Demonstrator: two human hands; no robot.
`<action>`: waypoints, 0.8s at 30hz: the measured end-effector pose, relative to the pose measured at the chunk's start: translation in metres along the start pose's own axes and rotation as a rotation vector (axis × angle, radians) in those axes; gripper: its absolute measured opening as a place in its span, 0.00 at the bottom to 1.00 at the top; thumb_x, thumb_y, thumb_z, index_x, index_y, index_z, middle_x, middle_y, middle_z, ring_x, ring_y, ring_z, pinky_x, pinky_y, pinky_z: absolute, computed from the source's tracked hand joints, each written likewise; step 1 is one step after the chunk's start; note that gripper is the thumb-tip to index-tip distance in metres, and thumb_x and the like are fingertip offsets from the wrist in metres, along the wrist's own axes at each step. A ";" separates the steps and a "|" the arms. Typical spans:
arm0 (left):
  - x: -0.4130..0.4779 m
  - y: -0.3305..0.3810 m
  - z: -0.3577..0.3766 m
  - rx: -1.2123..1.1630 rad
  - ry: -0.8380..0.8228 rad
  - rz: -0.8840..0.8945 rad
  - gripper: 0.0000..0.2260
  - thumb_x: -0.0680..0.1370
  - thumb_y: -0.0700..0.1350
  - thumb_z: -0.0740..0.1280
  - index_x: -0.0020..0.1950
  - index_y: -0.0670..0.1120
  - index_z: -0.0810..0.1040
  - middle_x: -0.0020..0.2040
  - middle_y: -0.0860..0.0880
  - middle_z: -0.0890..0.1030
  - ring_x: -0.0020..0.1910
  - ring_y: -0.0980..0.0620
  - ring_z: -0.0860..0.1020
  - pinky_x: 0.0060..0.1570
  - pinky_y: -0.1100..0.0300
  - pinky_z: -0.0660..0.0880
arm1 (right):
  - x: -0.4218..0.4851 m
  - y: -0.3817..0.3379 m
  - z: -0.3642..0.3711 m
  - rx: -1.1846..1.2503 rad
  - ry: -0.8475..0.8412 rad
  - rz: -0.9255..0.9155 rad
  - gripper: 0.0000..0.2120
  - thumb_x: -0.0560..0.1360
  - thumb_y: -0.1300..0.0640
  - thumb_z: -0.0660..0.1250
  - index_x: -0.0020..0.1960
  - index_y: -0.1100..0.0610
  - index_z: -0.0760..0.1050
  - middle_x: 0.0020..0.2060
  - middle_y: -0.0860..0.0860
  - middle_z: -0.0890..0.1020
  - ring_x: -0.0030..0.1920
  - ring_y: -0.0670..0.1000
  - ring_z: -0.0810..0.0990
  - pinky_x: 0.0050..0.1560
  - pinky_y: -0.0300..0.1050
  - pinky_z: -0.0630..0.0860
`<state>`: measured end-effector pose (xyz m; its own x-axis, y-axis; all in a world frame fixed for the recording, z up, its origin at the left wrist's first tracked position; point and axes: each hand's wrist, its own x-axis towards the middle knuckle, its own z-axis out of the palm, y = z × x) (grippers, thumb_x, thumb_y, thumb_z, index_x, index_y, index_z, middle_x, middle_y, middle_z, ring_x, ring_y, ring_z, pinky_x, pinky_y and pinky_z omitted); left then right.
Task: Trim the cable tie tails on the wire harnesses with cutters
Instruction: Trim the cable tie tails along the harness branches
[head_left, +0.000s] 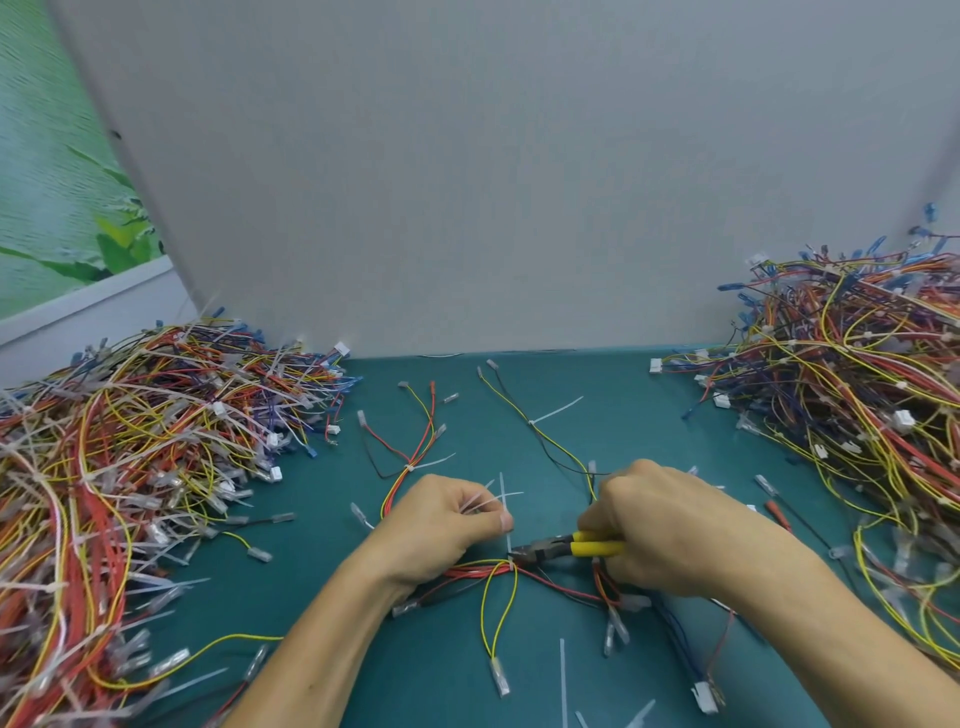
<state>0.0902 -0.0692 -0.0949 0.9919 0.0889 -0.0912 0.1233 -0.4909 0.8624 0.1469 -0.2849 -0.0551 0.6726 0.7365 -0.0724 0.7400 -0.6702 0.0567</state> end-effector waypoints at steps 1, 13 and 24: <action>0.000 0.000 0.000 -0.005 0.000 0.000 0.07 0.74 0.45 0.71 0.36 0.47 0.81 0.29 0.53 0.70 0.31 0.55 0.65 0.37 0.58 0.61 | 0.000 0.000 0.000 0.002 0.000 0.000 0.05 0.66 0.55 0.63 0.38 0.57 0.71 0.34 0.53 0.73 0.37 0.58 0.74 0.27 0.44 0.60; 0.000 0.000 -0.002 0.006 0.000 0.024 0.07 0.74 0.45 0.71 0.37 0.46 0.81 0.30 0.53 0.70 0.30 0.56 0.64 0.34 0.60 0.61 | 0.001 -0.006 0.003 -0.026 0.011 0.024 0.08 0.70 0.54 0.62 0.35 0.56 0.66 0.31 0.51 0.67 0.31 0.55 0.67 0.28 0.43 0.56; -0.005 0.013 -0.031 -0.842 -0.061 -0.069 0.09 0.75 0.43 0.60 0.35 0.48 0.65 0.26 0.51 0.62 0.22 0.57 0.54 0.20 0.69 0.51 | 0.001 -0.006 -0.003 0.062 0.132 0.115 0.09 0.75 0.46 0.60 0.51 0.49 0.74 0.47 0.47 0.74 0.51 0.57 0.76 0.40 0.45 0.67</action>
<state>0.0860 -0.0495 -0.0681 0.9860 0.0361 -0.1630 0.1426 0.3252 0.9348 0.1428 -0.2797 -0.0523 0.7509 0.6574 0.0621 0.6589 -0.7522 -0.0048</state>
